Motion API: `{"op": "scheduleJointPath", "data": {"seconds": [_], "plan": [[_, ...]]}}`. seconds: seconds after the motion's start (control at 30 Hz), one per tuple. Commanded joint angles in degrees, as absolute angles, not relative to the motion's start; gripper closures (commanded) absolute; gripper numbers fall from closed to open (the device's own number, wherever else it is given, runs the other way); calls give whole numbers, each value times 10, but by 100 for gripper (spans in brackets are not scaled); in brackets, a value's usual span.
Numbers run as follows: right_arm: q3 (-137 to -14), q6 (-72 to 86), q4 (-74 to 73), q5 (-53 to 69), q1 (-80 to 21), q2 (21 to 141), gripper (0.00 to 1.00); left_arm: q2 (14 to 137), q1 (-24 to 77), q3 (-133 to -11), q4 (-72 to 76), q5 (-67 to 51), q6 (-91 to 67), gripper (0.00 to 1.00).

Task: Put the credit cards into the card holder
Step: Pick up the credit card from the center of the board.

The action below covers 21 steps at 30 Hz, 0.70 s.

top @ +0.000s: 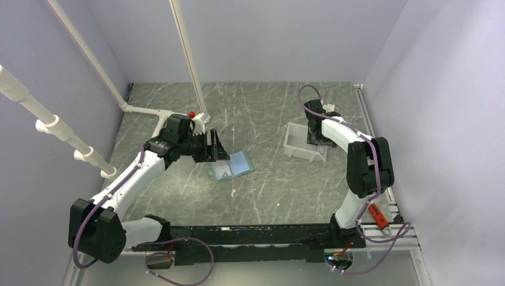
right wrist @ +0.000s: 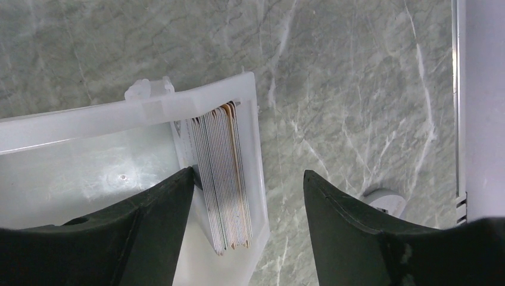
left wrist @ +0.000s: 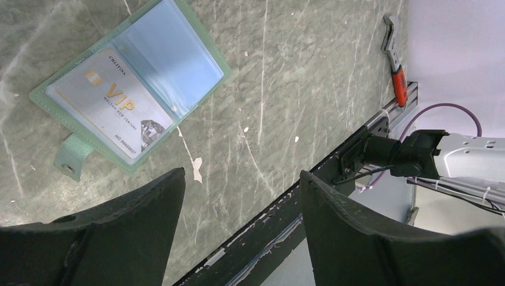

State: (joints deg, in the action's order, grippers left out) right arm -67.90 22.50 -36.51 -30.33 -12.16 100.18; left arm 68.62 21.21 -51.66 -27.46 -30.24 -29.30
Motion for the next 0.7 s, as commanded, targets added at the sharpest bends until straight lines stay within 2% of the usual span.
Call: {"op": "scheduleJointPath", "data": {"seconds": [0.0,0.67], "plan": [[-702,221,-379,-334,-123,988,33,683,214,-533,-266,-319,-280,24],[-703,219,-384,-364,-141,974,62,682,214,-532,-271,-319,-276,24]]}}
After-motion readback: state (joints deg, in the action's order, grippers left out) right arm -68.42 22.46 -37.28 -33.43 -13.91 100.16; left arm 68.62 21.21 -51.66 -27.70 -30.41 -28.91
